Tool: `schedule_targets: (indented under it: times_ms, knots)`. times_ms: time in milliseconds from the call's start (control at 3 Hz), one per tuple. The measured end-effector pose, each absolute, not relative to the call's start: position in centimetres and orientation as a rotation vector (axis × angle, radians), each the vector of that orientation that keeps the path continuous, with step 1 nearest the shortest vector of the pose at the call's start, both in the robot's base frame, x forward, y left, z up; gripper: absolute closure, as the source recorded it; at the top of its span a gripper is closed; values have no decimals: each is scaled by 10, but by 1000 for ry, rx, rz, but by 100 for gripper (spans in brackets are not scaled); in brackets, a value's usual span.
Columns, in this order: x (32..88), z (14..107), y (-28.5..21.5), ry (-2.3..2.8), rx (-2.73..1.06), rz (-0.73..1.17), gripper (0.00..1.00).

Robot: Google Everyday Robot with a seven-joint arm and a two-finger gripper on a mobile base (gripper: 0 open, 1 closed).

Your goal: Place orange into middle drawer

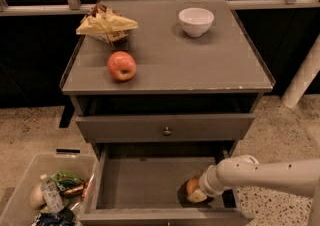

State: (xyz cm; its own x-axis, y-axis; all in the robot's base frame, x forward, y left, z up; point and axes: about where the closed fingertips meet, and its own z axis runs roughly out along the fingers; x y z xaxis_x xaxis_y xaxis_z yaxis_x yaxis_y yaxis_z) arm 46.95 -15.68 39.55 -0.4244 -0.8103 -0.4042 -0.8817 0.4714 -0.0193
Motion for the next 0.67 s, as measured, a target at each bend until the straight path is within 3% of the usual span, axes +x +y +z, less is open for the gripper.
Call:
schedule_targets:
  times_ms: [333, 667]
  knots:
    - [469, 395, -157, 2366, -1424, 277, 12]
    - [469, 395, -157, 2366, -1424, 277, 0]
